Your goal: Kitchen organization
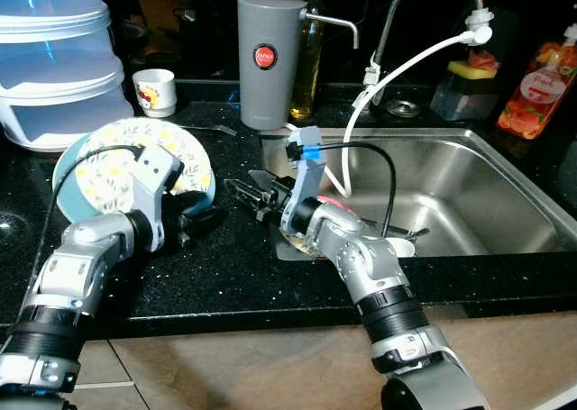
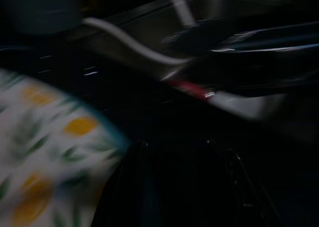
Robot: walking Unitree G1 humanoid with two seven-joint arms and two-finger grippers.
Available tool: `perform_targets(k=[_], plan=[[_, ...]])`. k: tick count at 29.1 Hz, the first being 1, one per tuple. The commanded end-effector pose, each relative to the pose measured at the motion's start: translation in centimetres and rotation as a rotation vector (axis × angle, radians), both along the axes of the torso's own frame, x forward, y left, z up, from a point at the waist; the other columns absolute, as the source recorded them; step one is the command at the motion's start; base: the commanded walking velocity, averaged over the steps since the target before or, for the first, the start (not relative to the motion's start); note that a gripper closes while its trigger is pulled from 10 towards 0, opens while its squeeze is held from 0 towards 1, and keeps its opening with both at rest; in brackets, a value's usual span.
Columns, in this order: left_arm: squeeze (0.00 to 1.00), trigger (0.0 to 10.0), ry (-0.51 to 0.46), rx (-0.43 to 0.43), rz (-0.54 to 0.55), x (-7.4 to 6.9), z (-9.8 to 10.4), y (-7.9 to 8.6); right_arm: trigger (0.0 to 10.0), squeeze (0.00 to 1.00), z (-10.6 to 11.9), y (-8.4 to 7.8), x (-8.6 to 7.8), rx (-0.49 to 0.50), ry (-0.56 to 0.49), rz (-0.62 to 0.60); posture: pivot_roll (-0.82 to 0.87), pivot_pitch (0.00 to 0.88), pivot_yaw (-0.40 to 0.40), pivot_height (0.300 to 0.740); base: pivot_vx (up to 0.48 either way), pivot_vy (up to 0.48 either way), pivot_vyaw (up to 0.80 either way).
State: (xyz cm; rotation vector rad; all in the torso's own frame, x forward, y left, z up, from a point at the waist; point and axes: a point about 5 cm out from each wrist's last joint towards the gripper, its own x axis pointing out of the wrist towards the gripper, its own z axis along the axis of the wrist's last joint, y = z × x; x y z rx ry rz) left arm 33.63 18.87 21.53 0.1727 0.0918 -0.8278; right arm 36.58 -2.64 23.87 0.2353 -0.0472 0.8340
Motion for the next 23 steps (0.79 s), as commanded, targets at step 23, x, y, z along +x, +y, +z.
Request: perform_targets(k=[23], plan=[[0.00,10.0,-0.574,-0.278,0.720,1.0,10.8,6.2,10.0,0.00,1.4,-2.6,2.0,0.060,-0.034,-0.149,0.12,0.105,-0.037,0.740,0.000,0.000,0.00]])
